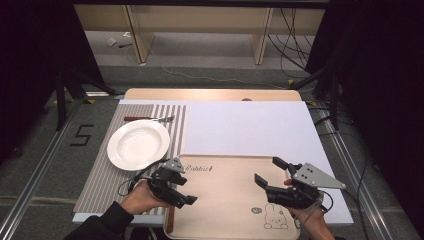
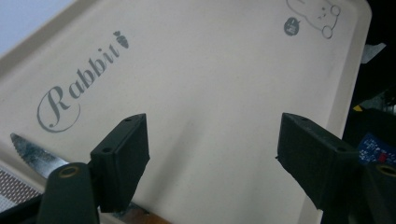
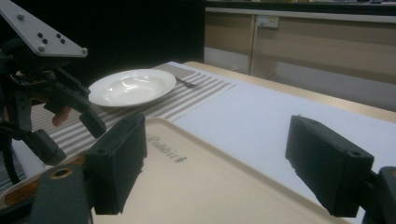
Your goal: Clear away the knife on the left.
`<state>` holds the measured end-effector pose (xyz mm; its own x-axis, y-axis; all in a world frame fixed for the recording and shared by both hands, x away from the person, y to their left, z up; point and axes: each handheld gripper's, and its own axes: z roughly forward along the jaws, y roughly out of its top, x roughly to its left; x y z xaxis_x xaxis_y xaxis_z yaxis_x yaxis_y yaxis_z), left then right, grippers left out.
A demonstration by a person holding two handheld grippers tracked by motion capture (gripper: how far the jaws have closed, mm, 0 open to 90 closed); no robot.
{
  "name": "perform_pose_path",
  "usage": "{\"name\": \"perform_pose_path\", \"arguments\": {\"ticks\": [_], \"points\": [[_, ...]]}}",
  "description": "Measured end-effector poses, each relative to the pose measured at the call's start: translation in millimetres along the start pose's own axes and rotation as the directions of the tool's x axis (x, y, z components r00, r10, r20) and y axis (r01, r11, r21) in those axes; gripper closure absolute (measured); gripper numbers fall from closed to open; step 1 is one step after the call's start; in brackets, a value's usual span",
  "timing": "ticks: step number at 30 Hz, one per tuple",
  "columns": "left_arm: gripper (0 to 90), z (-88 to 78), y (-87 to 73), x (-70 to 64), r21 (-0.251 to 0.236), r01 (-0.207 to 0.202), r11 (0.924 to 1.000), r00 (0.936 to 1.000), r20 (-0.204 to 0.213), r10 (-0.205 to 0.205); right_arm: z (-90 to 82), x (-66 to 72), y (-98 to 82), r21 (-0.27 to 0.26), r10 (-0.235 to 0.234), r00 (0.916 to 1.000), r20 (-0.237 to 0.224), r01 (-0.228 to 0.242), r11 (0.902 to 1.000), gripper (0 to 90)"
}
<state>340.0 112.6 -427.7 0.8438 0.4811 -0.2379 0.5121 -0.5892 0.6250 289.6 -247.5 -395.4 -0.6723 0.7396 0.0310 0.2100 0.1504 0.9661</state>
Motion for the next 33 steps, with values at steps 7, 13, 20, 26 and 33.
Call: {"name": "perform_pose_path", "arguments": {"ticks": [7,13,20,26,33], "points": [[18.5,-4.9,1.2,-2.8,-0.066,0.004,0.9978,0.9997,0.024,-0.003,0.0,0.1,0.0,0.000,-0.002,1.0000,0.002,0.002,1.0000,21.6],[16.4,-12.8,1.4,-4.2,-0.145,-0.004,0.9895,0.9995,0.031,0.008,0.2,0.1,-0.2,-0.001,-0.003,1.0000,0.000,0.003,1.0000,21.6],[15.8,-22.5,-1.6,-8.3,-0.253,-0.028,0.9671,0.9989,0.028,0.036,0.5,0.3,-0.2,-0.001,-0.003,1.0000,0.000,0.003,1.0000,21.6],[15.5,-32.4,-4.0,-8.4,-0.338,-0.030,0.9407,0.9984,0.035,0.045,0.5,0.4,-0.3,-0.002,-0.004,1.0000,0.000,0.004,1.0000,21.6],[15.6,-38.5,-9.9,-8.6,-0.399,-0.035,0.9164,0.9991,0.010,0.042,0.6,0.5,-0.3,-0.002,-0.005,1.0000,0.001,0.005,1.0000,21.6]]}}
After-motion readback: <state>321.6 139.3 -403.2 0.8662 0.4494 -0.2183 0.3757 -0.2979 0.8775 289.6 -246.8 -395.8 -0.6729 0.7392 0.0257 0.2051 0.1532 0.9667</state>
